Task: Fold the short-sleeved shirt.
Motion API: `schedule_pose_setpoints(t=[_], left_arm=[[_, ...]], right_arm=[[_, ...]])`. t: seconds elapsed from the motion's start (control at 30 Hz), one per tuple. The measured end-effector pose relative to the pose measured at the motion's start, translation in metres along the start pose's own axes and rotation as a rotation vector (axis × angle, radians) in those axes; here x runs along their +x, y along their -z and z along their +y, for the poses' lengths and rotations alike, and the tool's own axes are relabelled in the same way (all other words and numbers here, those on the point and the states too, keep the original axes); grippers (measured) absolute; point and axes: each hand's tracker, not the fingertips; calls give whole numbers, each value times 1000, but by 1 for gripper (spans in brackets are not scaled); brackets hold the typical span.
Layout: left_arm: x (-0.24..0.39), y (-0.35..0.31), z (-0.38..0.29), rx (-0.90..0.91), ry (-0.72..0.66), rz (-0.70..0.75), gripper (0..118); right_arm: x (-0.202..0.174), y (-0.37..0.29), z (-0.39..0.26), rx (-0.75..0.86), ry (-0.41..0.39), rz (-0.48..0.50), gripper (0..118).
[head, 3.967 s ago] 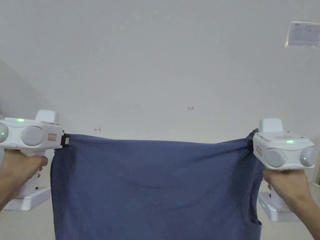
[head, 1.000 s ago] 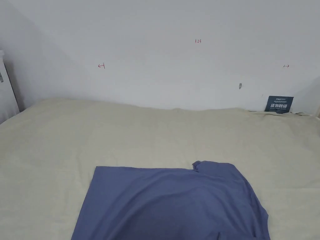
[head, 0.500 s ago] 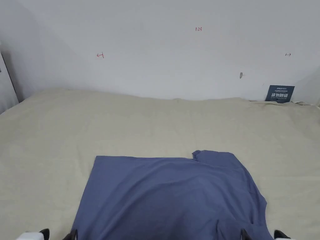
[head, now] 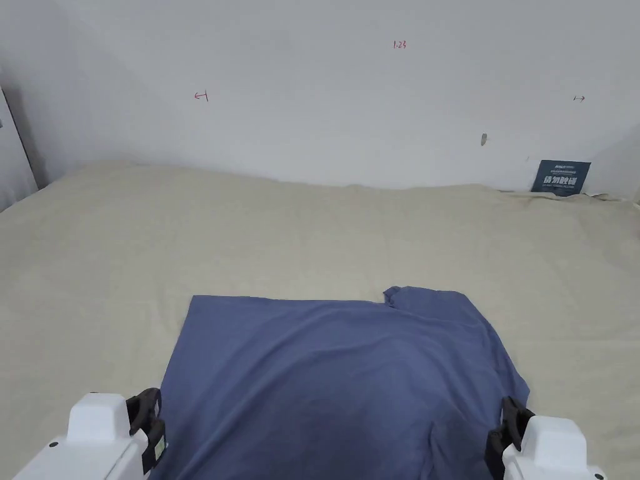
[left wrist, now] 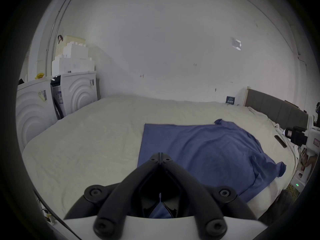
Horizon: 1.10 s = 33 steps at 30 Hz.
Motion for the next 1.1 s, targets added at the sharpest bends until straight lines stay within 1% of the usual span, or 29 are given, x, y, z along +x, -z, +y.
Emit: schedule_pose_setpoints(t=[0.1, 0.17, 0.23, 0.3, 0.33, 0.4, 0.5, 0.53, 0.63, 0.67, 0.77, 0.8, 0.87, 0.93, 1.0, 1.03, 1.07, 1.1], left_arm=[[-24, 1, -1, -162, -50, 6, 0], [-45, 5, -8, -310, -109, 10, 0], [-63, 2, -18, -373, -184, -25, 0], [-69, 0, -26, -484, -241, -75, 1], [-73, -1, -32, -508, -258, -79, 1], [-72, 1, -42, -553, -251, -82, 2], [-69, 5, -49, -567, -248, -82, 3], [-67, 5, -51, -574, -256, -77, 5], [-58, 10, -51, -579, -222, -21, 24], [-59, 15, -54, -587, -199, -9, 34], [-54, 24, -57, -599, -176, 0, 56], [-54, 28, -61, -602, -171, 2, 58], [-50, 35, -65, -638, -131, 37, 57], [-41, 35, -65, -636, -90, 50, 56], [-33, 34, -64, -646, -39, 77, 49], [-29, 34, -64, -651, -6, 78, 42], [-22, 31, -62, -650, 21, 72, 24], [-16, 30, -60, -650, 15, 45, 10]], right_arm=[[1, 1, 0, -13, 7, 8, 0], [1, 2, -1, -21, -1, 16, 0], [0, 2, -2, -26, -4, 20, 0], [-3, 2, -4, -30, -11, 25, 0], [-5, 2, -4, -33, -12, 27, 0], [-7, 2, -6, -40, -10, 35, 0], [-11, 2, -9, -55, -11, 40, 0], [-11, 2, -10, -57, -13, 43, 0], [-12, 2, -14, -69, -18, 44, 0], [-12, 2, -15, -71, -19, 45, 0], [-13, 2, -16, -80, -22, 45, 0], [-13, 2, -17, -82, -23, 46, 0], [-13, 1, -19, -86, -23, 45, 0], [-13, 1, -20, -89, -24, 44, 0], [-12, 0, -20, -91, -24, 41, 0], [-12, 0, -21, -94, -24, 39, 0], [-12, 0, -22, -95, -22, 38, 0], [-11, 0, -22, -97, -21, 35, 0]])
